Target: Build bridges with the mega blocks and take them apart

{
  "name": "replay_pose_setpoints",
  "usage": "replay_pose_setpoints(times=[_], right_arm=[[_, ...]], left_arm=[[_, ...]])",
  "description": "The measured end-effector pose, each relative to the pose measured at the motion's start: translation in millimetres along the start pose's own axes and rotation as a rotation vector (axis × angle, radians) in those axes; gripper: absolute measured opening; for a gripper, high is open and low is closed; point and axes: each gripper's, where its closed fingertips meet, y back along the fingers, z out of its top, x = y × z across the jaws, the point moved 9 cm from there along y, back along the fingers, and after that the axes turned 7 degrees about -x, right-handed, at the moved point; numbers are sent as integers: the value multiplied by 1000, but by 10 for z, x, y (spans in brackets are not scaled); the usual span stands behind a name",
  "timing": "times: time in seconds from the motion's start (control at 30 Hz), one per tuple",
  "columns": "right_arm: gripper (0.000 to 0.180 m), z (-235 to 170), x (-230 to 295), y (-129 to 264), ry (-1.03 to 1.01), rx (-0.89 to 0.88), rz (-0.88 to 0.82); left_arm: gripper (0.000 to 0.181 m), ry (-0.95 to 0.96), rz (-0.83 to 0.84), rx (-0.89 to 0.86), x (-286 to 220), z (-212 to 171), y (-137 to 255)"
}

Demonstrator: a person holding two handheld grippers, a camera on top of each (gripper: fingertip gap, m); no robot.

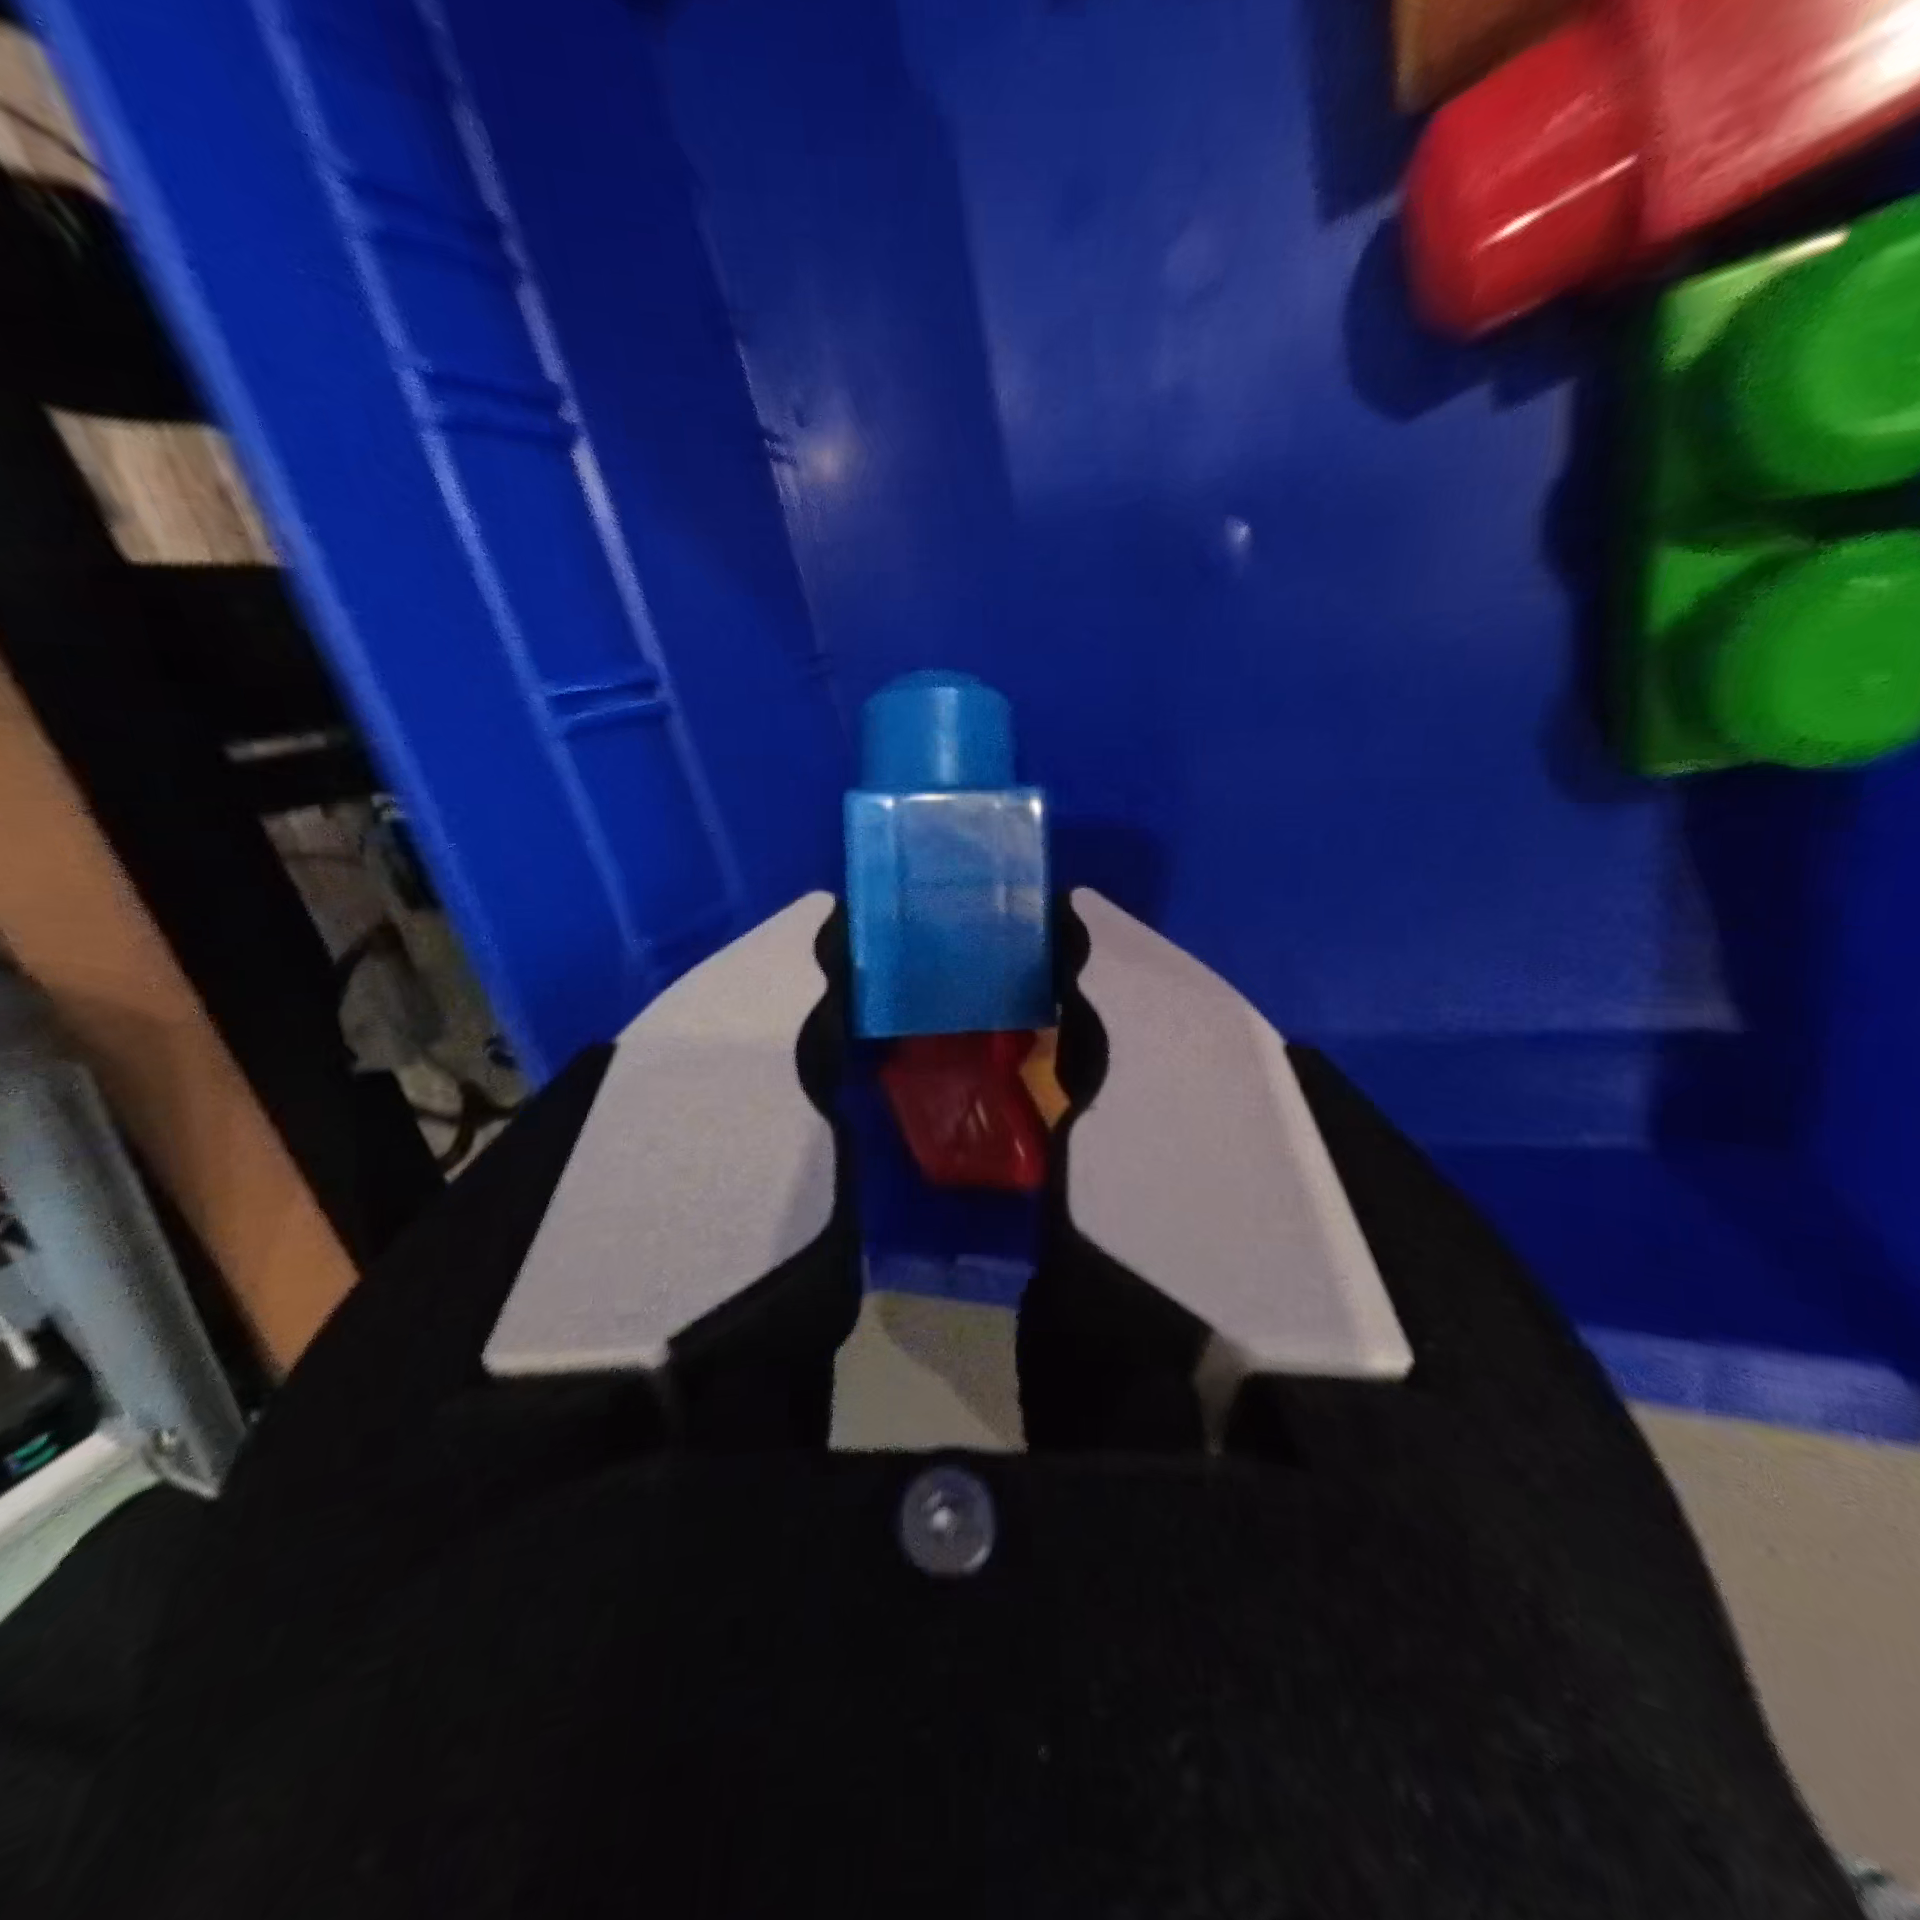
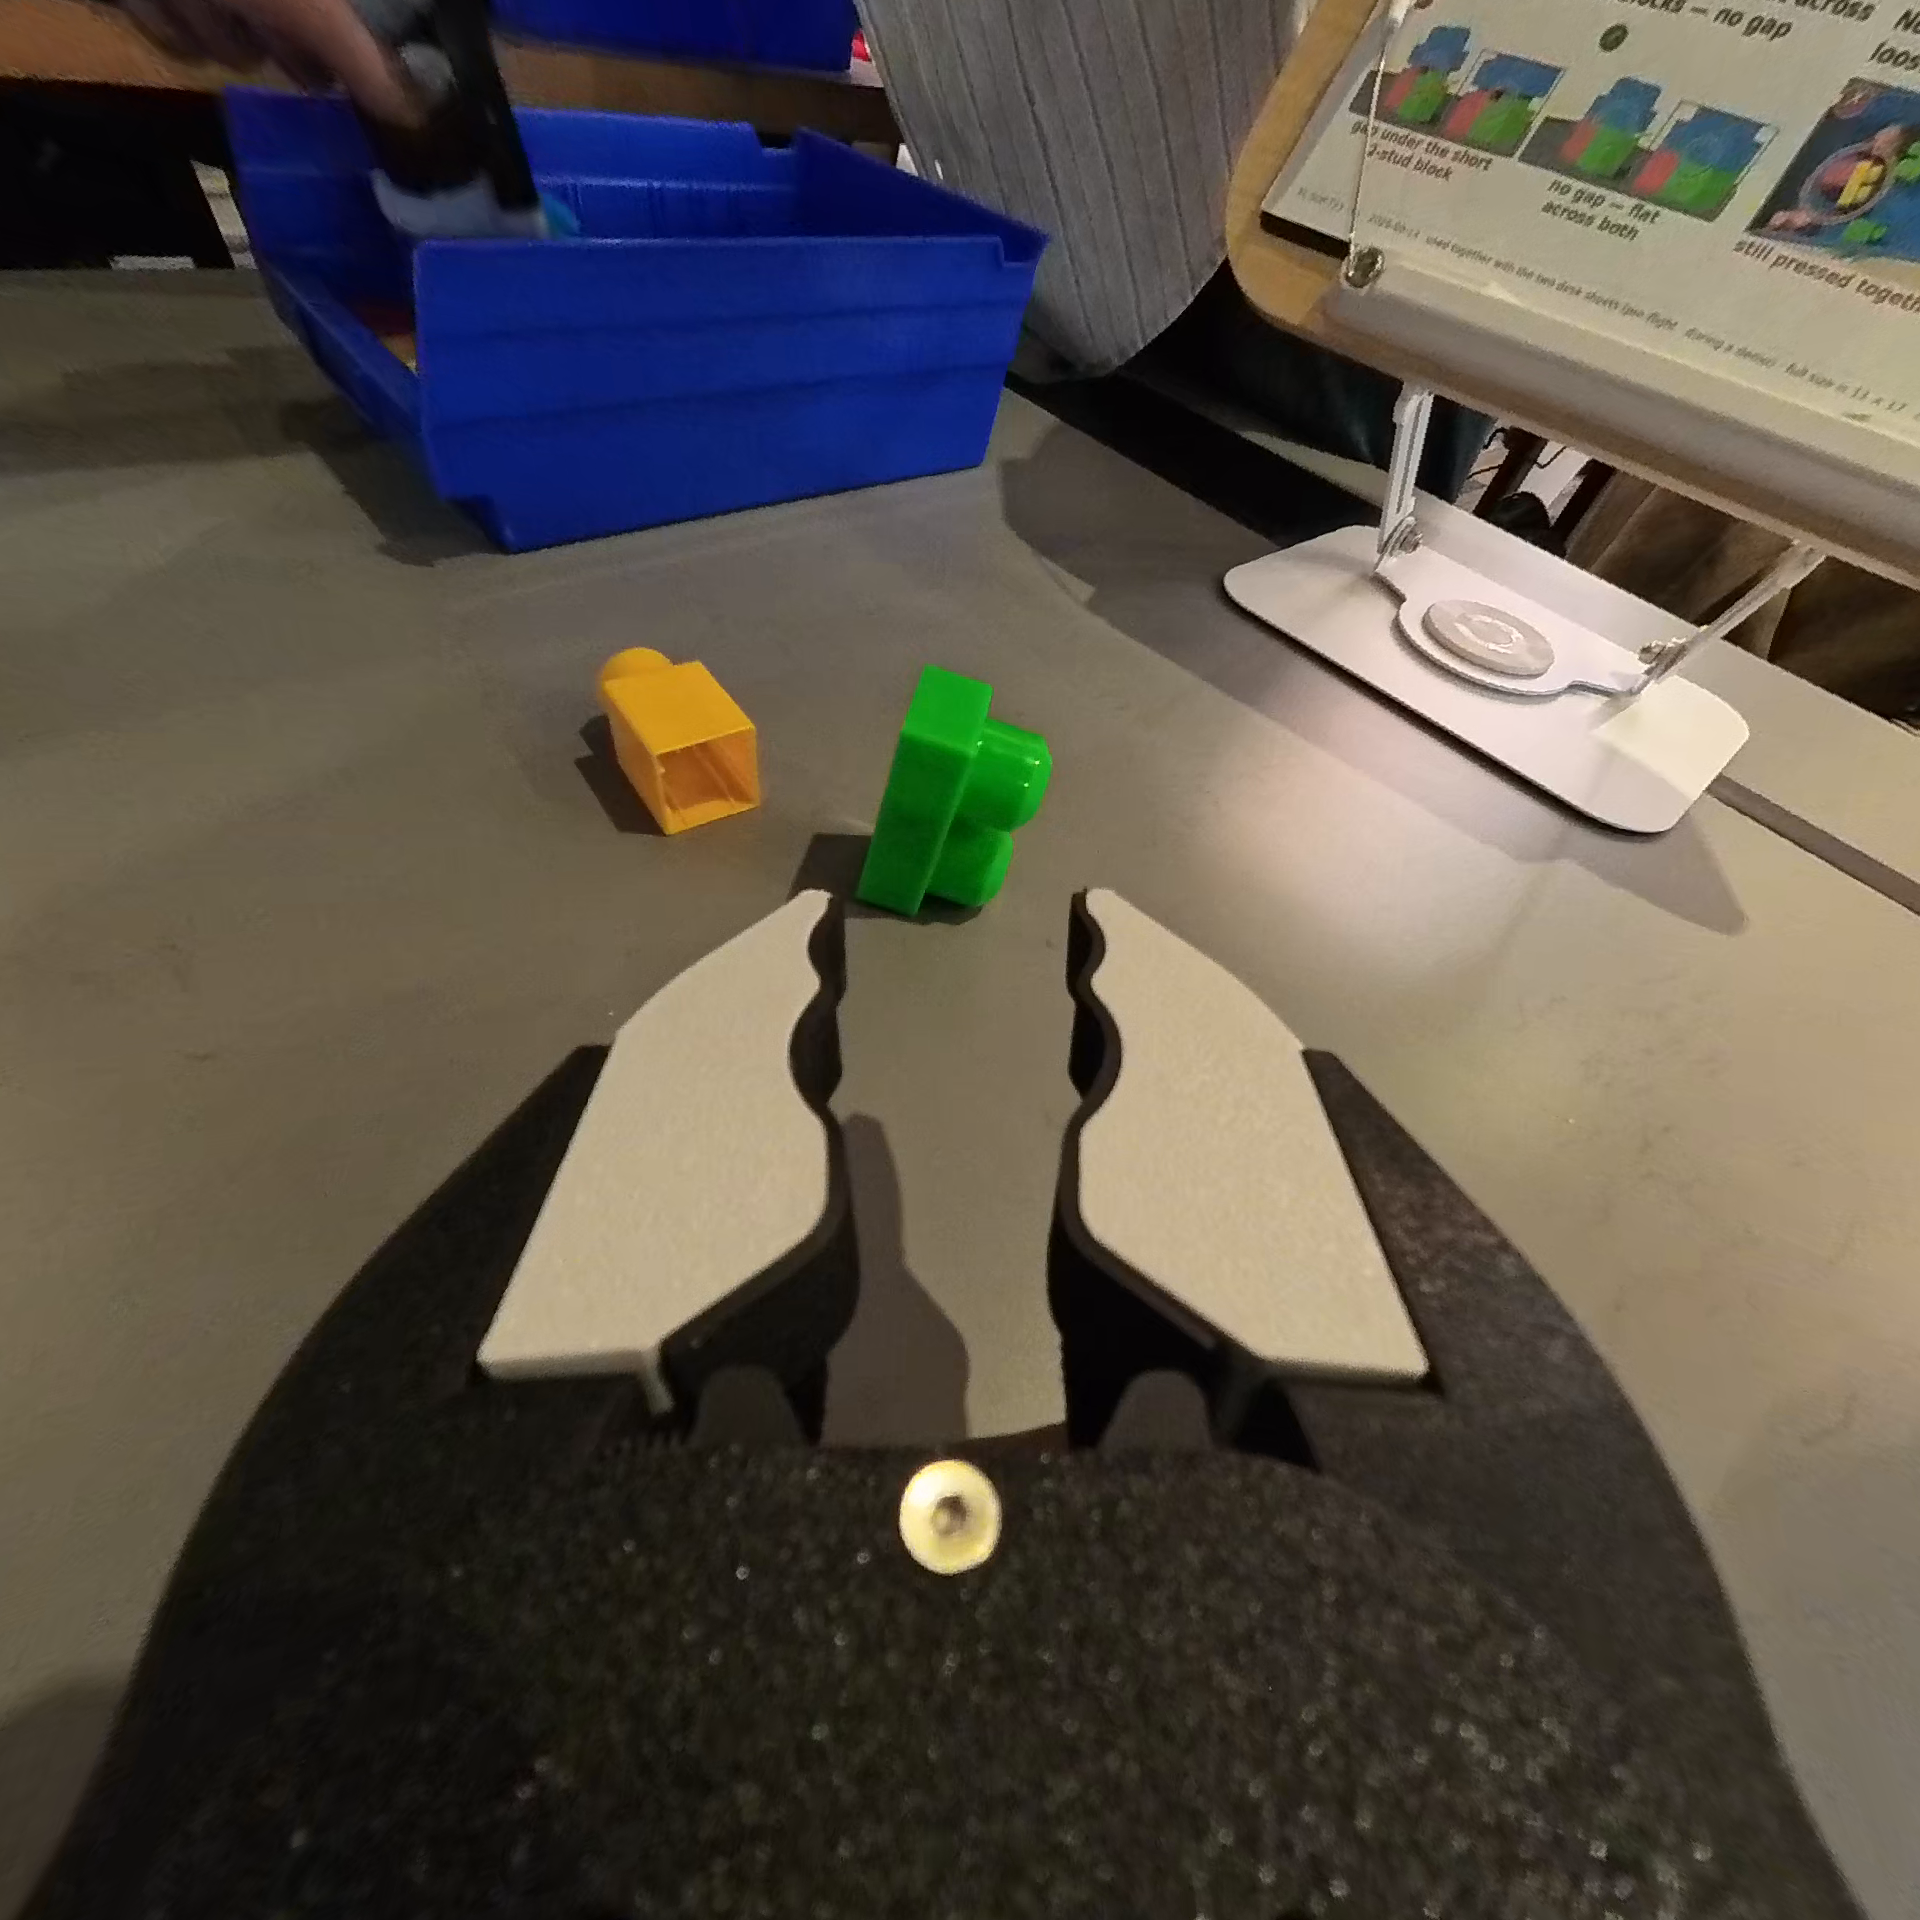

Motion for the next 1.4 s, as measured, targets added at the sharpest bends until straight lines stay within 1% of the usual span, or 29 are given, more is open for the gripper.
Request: replay_pose_setpoints(times=[0.03, 0.1, 0.17, 0.2, 0.27, 0.33, 0.4, 0.5, 0.57, 0.63, 0.67, 0.77, 0.87, 0.97, 1.07, 1.2, 1.27, 1.33, 1.37, 1.4], right_arm=[[41, 0, -2, 1, 0, -1, -1], [40, 1, -7, 4, -2, -2, -3], [40, 0, -10, 5, -3, -3, -5], [40, 1, -11, 7, -3, -4, -7], [40, 3, -11, 10, -1, -7, -9], [40, 4, -7, 8, 0, -7, -7], [40, 2, -3, 6, 3, -6, -8], [40, 1, 4, 2, 7, -4, -8], [40, -1, 7, -2, 12, -1, -9], [40, -4, 5, -5, 17, 1, -13], [40, -6, 2, -4, 18, 2, -15], [40, -3, -8, 1, 10, -1, -15], [39, 1, -8, 7, 8, -4, -13], [39, 2, -3, 10, 10, -5, -11], [38, 6, -3, 11, 8, -7, -9], [38, 6, -7, 11, 3, -7, -8], [38, 5, -9, 11, 1, -8, -7], [38, 0, -11, 11, 1, -3, -8], [38, 0, -12, 13, 0, -3, -9], [38, 2, -13, 16, -3, -5, -7]], left_arm=[[37, 6, -21, -62, -5, 2, 160], [37, 25, -126, -249, -75, -13, 577], [36, 7, -218, -466, -225, -107, 1036], [36, -10, -242, -547, -331, -192, 1230], [36, -58, -303, -646, -619, -394, 1500], [36, -131, -365, -686, -985, -612, 1610], [36, -198, -390, -673, -1353, -811, 1567], [36, -257, -369, -578, -1734, -1021, 1341], [36, -238, -396, -526, -1868, -1065, 1200], [36, -190, -488, -497, -1975, -1050, 1115], [37, -183, -510, -479, -2016, -1034, 1090], [36, -200, -471, -424, -2099, -957, 1000], [36, -213, -502, -378, -2198, -843, 878], [37, -219, -431, -351, -2210, -682, 732], [36, -208, -465, -368, -2249, -452, 649], [36, -218, -447, -382, -2272, -152, 576], [36, -214, -472, -386, -2304, -70, 560], [37, -213, -518, -399, -2346, -80, 571], [41, -205, -545, -403, -2364, -105, 576], [52, -193, -568, -398, -2374, -135, 570]])
